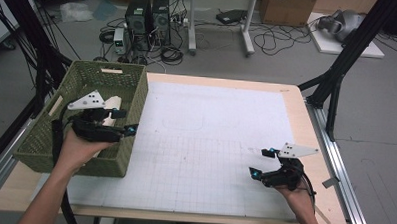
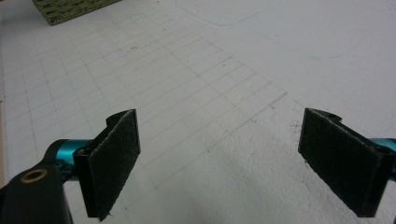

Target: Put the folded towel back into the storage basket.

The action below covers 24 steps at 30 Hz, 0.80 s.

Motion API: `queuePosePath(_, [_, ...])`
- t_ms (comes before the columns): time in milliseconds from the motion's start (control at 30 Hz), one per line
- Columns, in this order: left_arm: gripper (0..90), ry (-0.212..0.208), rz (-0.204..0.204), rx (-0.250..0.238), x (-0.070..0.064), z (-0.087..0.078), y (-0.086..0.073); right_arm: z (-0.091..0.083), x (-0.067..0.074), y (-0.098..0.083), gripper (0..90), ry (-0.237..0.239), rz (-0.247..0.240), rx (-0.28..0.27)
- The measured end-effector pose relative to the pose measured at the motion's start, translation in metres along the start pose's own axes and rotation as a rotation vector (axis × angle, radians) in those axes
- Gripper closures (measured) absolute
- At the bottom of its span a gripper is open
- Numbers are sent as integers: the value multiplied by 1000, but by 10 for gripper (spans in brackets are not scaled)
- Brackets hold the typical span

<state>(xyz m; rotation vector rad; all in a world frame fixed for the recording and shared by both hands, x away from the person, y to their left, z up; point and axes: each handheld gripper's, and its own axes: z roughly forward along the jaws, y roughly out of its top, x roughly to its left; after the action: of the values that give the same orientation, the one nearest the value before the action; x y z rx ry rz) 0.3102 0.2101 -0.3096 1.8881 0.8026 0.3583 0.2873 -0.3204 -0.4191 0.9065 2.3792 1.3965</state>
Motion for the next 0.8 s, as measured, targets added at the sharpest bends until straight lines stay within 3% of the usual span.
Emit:
queuePosePath(467, [297,-20,15,-17,-21,17,-3,0,1,1,121,5,-1,-1])
queuePosePath(800, [296,-24,5,-32,-34,28,-7,0,1,1,121,5,-5,-1])
